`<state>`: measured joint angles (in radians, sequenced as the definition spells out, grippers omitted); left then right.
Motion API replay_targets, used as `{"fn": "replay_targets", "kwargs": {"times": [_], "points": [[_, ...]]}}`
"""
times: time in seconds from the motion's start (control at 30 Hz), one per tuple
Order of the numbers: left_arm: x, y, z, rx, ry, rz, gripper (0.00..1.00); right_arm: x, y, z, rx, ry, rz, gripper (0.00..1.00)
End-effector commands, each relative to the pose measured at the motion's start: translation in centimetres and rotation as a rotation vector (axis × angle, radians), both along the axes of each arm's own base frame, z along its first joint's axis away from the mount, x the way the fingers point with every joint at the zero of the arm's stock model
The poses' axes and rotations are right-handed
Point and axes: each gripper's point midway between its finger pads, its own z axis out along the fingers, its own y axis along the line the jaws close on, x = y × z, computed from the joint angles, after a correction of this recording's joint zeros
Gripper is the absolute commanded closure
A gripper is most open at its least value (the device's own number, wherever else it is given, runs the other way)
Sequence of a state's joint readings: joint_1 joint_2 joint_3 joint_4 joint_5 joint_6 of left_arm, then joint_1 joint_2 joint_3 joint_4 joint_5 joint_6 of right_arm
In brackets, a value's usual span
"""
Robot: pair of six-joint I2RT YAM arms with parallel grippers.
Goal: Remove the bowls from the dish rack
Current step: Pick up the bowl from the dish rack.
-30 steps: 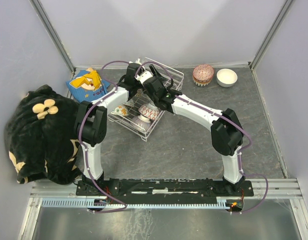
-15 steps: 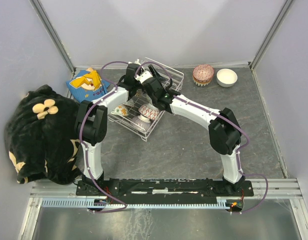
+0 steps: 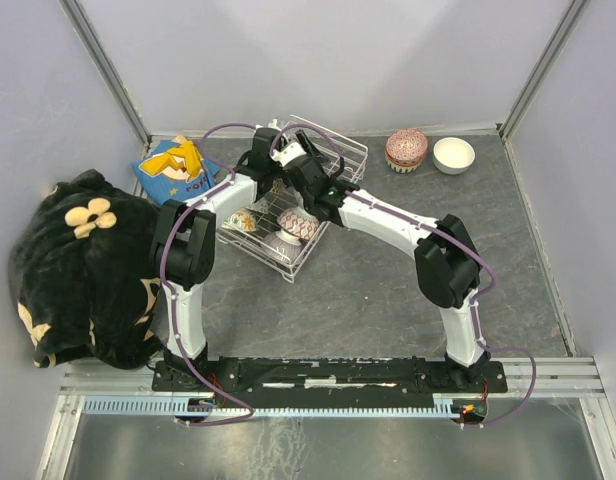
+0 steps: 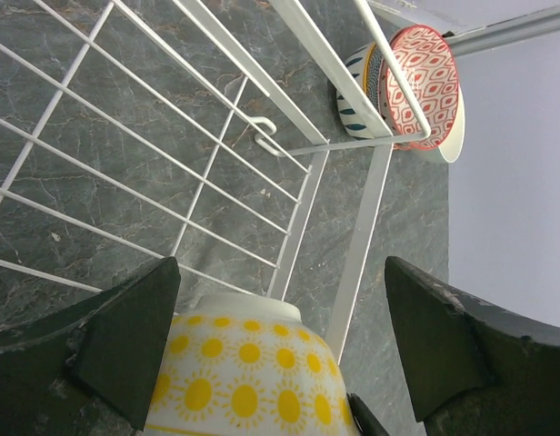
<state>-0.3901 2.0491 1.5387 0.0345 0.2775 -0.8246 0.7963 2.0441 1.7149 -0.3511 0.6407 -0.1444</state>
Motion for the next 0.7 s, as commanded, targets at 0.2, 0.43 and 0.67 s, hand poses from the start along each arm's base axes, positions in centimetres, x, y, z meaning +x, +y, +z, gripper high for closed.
{"fn": "replay_targets", "kwargs": {"times": [0.2, 0.43, 0.67], "points": [[-1.0, -1.8, 6.1, -0.096, -0.088, -0.029, 0.01, 1.6, -2.4, -1.3, 0.054, 0.059, -0.052, 0.99], [-1.1, -0.5, 9.1, -0.165, -0.155, 0.047, 0.01, 2.6, -3.9, -1.7, 0.182, 0.098, -0.1, 0.99], [-1.6, 0.3, 11.3, -0.187, -0.211, 0.079, 0.01, 3.8, -4.9, -2.1, 0.327, 0.133, -0.134, 0.99]]}}
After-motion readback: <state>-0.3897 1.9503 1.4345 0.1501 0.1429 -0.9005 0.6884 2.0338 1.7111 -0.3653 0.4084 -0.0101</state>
